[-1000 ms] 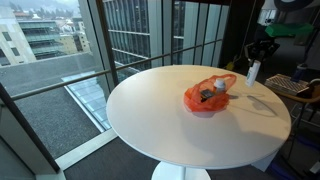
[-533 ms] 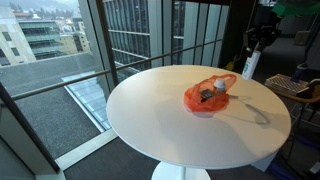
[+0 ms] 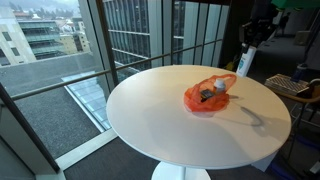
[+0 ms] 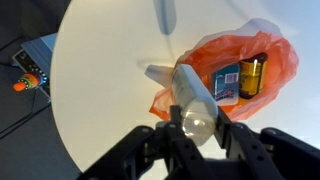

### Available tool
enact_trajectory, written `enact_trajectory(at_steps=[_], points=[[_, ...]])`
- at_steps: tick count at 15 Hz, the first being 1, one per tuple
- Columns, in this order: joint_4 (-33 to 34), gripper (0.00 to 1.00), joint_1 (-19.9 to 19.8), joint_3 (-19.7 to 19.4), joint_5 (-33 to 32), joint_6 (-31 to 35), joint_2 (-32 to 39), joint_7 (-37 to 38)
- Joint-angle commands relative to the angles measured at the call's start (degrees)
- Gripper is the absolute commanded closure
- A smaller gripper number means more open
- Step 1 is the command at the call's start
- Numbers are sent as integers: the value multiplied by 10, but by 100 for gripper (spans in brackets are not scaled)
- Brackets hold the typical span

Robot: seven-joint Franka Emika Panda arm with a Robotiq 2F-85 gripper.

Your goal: Put the white bottle inside the plastic bag

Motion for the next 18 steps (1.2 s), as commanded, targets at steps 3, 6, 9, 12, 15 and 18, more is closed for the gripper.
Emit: enact_trajectory(at_steps=[3, 6, 9, 12, 15, 18], points=[[12, 89, -1, 15, 5, 10, 15, 13], [23, 89, 4, 24, 10, 23, 34, 18], [41, 89, 11, 31, 24, 46, 63, 25], [68, 89, 19, 32, 38, 63, 103, 35], [97, 89, 29, 26, 32, 74, 139, 54], [122, 89, 37, 21, 37, 81, 168, 60]])
